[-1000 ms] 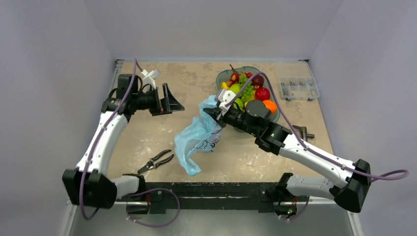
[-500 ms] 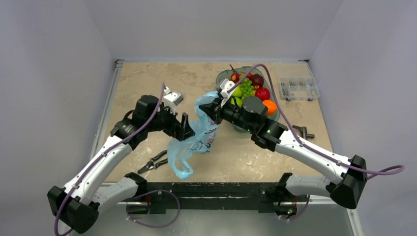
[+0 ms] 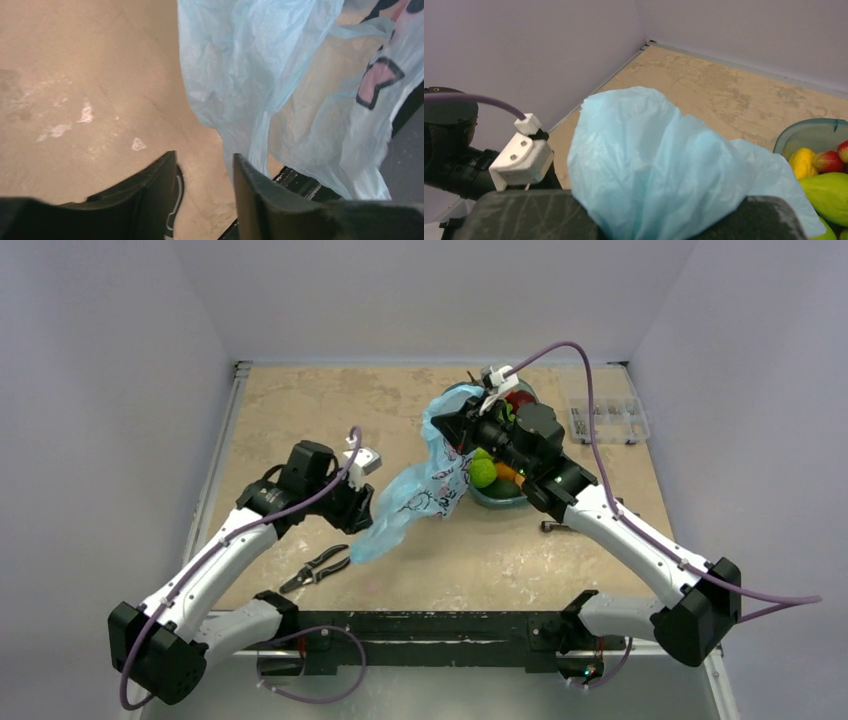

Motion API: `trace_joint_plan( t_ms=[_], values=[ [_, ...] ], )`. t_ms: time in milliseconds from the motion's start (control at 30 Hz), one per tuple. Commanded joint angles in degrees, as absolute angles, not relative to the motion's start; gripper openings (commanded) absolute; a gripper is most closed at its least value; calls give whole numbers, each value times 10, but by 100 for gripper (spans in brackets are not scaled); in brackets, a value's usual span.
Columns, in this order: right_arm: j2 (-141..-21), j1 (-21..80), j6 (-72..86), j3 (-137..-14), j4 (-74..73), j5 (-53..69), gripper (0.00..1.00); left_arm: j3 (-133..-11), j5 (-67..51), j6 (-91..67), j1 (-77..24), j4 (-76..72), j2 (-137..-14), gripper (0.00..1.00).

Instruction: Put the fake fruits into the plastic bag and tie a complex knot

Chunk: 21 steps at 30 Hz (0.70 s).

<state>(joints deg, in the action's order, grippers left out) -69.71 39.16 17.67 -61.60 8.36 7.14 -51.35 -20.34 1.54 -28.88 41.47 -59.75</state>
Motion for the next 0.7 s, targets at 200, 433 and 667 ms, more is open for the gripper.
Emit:
trace_joint_plan(
  t_ms=[200, 433, 667],
  values=[
    [-698, 384, 224, -628, 121, 183, 0, -528, -285, -9, -228, 261, -482, 81],
    [-720, 385, 245, -639, 155, 211, 0, -559, -233, -38, -325, 191, -571, 100],
    [-730, 385, 275, -646, 161, 221, 0, -523, -115, -70, -396, 113, -643, 100]
  ],
)
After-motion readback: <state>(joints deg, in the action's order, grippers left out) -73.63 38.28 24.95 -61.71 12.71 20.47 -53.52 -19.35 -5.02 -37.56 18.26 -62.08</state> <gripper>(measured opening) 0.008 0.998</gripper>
